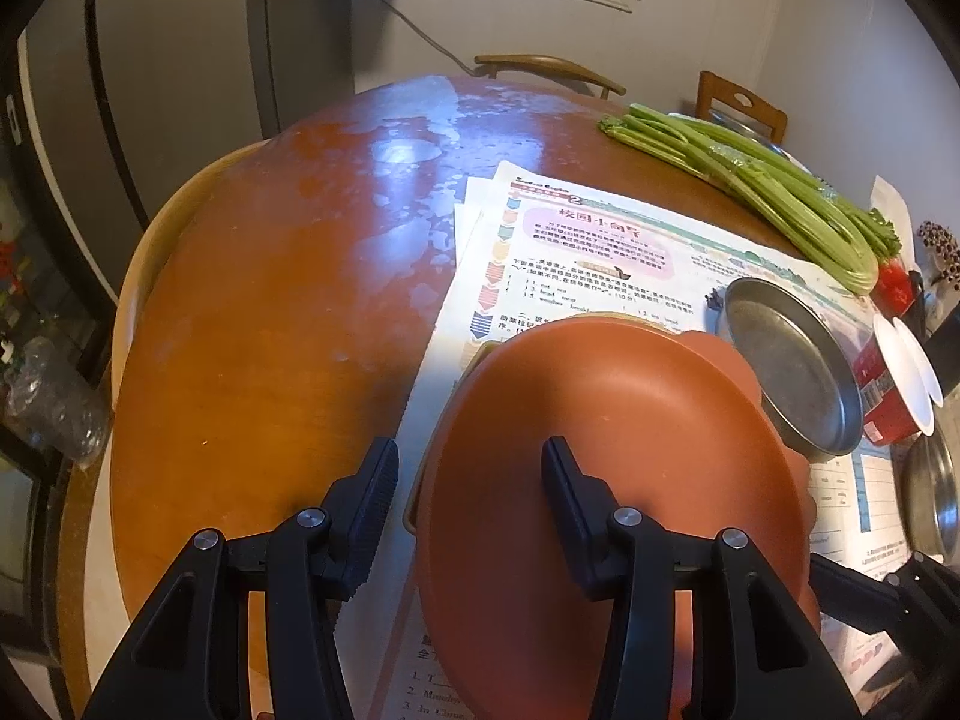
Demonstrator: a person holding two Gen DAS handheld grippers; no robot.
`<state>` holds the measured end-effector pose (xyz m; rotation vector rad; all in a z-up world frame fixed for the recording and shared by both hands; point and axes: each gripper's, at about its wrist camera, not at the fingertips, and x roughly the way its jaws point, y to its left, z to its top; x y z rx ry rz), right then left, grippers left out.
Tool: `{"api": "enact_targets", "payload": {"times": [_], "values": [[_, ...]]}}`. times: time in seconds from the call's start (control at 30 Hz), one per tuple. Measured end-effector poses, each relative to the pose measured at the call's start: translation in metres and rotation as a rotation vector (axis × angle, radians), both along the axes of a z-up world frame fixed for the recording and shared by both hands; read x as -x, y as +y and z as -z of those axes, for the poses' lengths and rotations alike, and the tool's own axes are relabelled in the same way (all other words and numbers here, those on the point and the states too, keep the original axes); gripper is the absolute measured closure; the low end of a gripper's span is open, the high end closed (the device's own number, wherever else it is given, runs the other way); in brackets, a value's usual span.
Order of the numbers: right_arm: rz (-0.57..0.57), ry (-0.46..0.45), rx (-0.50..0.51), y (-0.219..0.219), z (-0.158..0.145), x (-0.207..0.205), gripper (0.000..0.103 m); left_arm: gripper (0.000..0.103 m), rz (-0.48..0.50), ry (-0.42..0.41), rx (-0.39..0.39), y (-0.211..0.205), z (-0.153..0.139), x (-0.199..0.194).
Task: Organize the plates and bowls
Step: 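Lift the orange plate with the left gripper and carry it toward the cream plate, then lower the orange plate onto the cream shell plate and open the left gripper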
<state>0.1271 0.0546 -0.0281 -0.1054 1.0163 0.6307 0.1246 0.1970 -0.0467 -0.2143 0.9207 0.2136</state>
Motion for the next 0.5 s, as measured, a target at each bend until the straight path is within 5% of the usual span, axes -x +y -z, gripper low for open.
{"api": "enact_targets", "payload": {"times": [0.5], "values": [[-0.033, -0.036, -0.021, -0.006, -0.012, 0.015, 0.041, 0.051, -0.024, 0.009, -0.001, 0.006, -0.002, 0.003]]}}
